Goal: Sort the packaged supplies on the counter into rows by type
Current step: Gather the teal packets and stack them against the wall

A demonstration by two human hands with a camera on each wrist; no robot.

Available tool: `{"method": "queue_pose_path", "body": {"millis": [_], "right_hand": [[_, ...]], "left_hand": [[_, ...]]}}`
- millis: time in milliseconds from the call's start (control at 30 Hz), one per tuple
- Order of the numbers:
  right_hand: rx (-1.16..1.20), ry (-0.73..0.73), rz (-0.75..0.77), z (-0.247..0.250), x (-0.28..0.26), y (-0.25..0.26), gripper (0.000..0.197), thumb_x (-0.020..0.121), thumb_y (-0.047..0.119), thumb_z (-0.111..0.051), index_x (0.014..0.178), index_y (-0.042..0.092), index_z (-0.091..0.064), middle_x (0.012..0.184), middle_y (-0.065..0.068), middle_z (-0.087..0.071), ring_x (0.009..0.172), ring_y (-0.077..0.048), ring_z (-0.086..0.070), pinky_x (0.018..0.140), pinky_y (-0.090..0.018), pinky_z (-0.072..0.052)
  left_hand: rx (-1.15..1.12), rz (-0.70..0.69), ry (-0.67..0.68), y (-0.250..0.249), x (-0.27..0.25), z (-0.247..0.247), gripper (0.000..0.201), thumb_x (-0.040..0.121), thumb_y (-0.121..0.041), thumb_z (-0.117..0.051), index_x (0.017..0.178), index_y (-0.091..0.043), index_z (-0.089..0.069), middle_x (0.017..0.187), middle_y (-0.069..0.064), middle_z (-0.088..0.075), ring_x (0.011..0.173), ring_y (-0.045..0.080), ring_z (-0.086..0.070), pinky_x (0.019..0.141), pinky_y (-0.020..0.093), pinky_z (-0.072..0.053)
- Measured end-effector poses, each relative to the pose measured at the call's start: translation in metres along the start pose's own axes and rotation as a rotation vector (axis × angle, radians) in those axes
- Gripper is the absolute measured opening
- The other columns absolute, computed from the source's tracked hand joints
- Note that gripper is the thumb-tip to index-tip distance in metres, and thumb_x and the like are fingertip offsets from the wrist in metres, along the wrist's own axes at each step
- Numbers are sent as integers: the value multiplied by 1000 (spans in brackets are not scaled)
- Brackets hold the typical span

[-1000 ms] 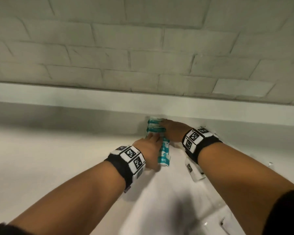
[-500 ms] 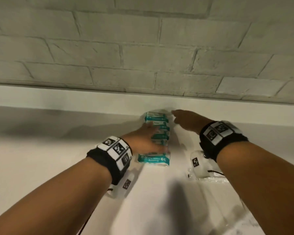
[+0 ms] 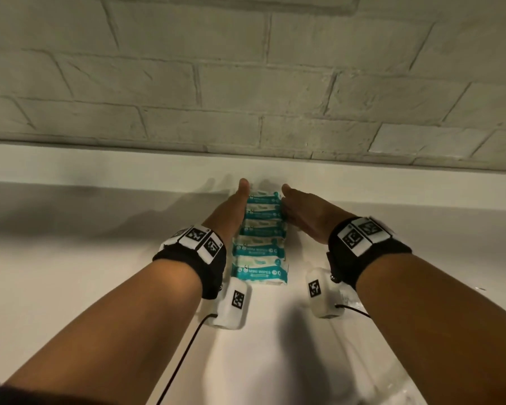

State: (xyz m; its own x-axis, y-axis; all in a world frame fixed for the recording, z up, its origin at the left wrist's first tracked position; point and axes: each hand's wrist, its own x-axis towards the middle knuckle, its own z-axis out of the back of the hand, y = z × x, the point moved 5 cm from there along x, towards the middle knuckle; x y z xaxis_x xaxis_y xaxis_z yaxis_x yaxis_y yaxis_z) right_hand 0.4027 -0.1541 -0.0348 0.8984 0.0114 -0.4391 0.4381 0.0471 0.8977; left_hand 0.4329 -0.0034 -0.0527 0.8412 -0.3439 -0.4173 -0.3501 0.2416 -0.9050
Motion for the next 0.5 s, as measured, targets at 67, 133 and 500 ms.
{"method": "queue_pose_path", "body": {"millis": [67,133,500], "right_hand": [[4,9,1,-3,-2,0,48,101,44,-33,120,6,-57,125,-14,-62,116,-24,-59,106,-33,-42],[14,11,-6,-6,-7,1,44,102,43,-33,116,9,-58,126,-13,-61,118,-23,-58,109,-34,-39],[26,-80,-35,-8,-20,-1,45,102,41,-35,129,10,-51,132,-11,-55,125,-23,-48,112,-33,-33]], "left_hand": [[-56,-2,8,1,4,2,81,80,-83,-23,108,-23,-70,99,5,-76,96,22,-72,99,42,-48],[-82,-7,7,2,8,5,84,76,-85,-26,106,-22,-71,101,5,-75,98,23,-71,102,43,-46],[-112,25,45,13,19,6,87,59,-96,-28,91,-31,-76,108,8,-73,107,25,-68,106,47,-40]]}}
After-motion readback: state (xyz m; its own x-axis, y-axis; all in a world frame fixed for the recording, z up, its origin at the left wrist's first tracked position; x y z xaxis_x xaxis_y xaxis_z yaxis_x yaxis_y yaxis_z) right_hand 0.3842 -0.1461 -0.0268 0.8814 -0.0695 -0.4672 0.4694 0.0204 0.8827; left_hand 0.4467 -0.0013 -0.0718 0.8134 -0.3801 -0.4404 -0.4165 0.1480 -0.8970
